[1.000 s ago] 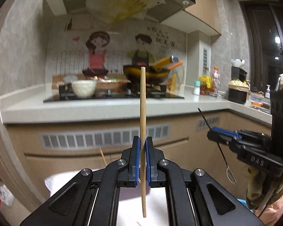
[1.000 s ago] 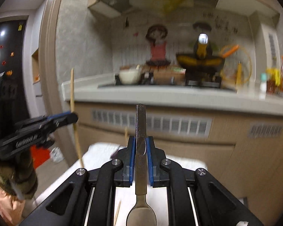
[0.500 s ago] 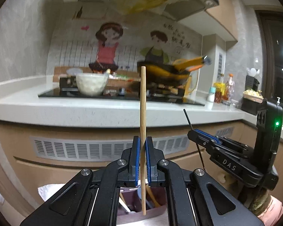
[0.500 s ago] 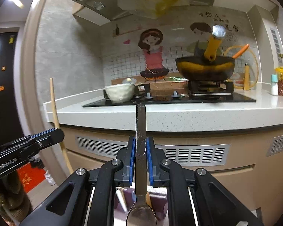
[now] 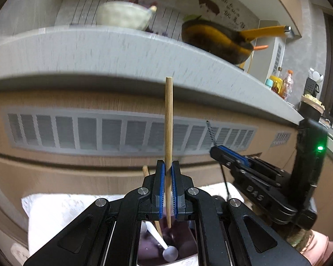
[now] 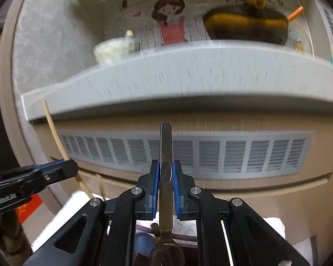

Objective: Organize utensils
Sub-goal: 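Lower the chopstick and spoon into the maroon caddy and open both grippers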

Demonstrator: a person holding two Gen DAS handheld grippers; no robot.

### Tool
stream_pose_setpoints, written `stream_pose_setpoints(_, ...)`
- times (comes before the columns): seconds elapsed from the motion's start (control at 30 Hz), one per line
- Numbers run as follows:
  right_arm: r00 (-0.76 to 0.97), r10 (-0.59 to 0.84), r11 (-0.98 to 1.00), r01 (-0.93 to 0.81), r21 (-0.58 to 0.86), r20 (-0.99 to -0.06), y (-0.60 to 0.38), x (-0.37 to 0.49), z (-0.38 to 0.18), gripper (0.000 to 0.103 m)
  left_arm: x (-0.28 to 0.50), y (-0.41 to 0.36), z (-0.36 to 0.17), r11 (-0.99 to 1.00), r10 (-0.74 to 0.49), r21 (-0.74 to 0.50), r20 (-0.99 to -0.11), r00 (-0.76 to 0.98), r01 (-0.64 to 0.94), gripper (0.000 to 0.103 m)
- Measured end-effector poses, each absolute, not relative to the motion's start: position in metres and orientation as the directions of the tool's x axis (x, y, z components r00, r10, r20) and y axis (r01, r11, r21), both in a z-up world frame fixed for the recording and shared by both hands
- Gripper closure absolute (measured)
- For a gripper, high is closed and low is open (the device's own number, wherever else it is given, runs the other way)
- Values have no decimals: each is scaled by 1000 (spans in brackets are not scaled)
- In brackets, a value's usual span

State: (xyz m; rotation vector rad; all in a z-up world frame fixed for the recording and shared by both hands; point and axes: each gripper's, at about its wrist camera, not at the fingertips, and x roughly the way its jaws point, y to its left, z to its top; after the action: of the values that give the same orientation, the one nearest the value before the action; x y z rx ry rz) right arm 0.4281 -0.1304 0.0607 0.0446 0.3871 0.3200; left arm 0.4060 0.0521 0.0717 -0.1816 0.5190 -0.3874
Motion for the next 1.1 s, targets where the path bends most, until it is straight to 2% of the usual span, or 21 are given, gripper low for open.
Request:
stream_pose_setpoints(0.23,875,295,954,-292,66,-384,-119,441,30,92,405,53,44,891,-451,-299,-499,740,341,97)
stream_pose_setpoints(0.47,863,290,945,-326,-16,-414,-101,424,20,91,399,48,33,909,-415,-276,-542,731,311,93)
stream_pose_setpoints(0.53,852,292,942,-334,-22,-436,-98,418,14,91,397,47,34,918,-394,-265,-553,734,294,85)
stream_pose_setpoints(0.6,834,298,938,-346,-18,-465,-98,408,9,89,391,49,33,928,-371,-257,-563,738,271,68)
stream_pose_setpoints(0.73,821,288,939,-342,-22,-492,-104,382,2,83,377,54,29,948,-318,-222,-583,748,230,66)
stream_pose_setpoints(0.87,807,281,944,-330,-3,-520,-117,354,4,79,355,67,20,952,-300,-237,-606,737,193,58)
stream_pose_setpoints(1.0,787,241,955,-296,-6,-568,-134,320,3,69,332,69,8,952,-296,-259,-645,705,163,58)
stream_pose_setpoints(1.1,769,196,964,-264,-22,-609,-144,302,-4,67,310,60,-4,955,-293,-248,-681,671,164,58)
